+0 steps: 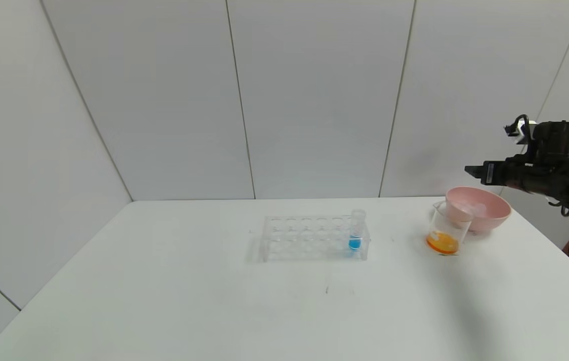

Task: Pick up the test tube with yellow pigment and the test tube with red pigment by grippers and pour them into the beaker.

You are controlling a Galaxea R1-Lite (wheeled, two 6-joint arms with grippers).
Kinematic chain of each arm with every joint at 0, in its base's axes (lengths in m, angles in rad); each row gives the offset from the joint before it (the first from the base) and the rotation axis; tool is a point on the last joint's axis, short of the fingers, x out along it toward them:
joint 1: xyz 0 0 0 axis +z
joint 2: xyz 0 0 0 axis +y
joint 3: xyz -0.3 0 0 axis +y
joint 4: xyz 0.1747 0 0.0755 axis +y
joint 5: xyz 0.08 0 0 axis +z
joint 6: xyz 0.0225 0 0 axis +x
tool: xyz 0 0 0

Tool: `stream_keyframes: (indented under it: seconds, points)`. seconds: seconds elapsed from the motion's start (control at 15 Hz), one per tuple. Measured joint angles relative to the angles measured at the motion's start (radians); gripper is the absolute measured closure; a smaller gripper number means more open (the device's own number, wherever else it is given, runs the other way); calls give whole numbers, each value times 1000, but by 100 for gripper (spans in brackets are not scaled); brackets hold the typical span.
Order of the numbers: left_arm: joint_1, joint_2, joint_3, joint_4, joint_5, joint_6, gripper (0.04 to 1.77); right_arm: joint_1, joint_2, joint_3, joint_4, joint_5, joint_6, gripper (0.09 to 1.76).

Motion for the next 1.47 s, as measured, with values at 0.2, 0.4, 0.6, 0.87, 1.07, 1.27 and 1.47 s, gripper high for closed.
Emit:
stream_keyframes:
  seconds: [0.2, 0.4, 0.6, 0.87, 1.07, 1.27, 1.47]
  points:
    - [0, 0, 0, 0, 0, 0, 9, 59, -134, 151, -13, 2, 43, 26]
    - [0, 0, 0, 0, 0, 0, 9, 129, -291, 315, -19, 0, 76, 22]
    - [0, 0, 0, 0, 0, 0, 9, 163, -443, 467, -21, 0, 86, 19]
    - [0, 0, 0, 0, 0, 0, 9, 166, -643, 629, -39, 33, 87, 17]
    - [0, 0, 0, 0, 0, 0, 9, 184, -831, 736, -47, 40, 88, 16]
    - [0, 0, 0, 0, 0, 0, 9, 220, -1055, 821, -34, 33, 84, 16]
    - [0, 0, 0, 0, 0, 0, 9, 216, -1271, 852, 78, -53, 69, 15]
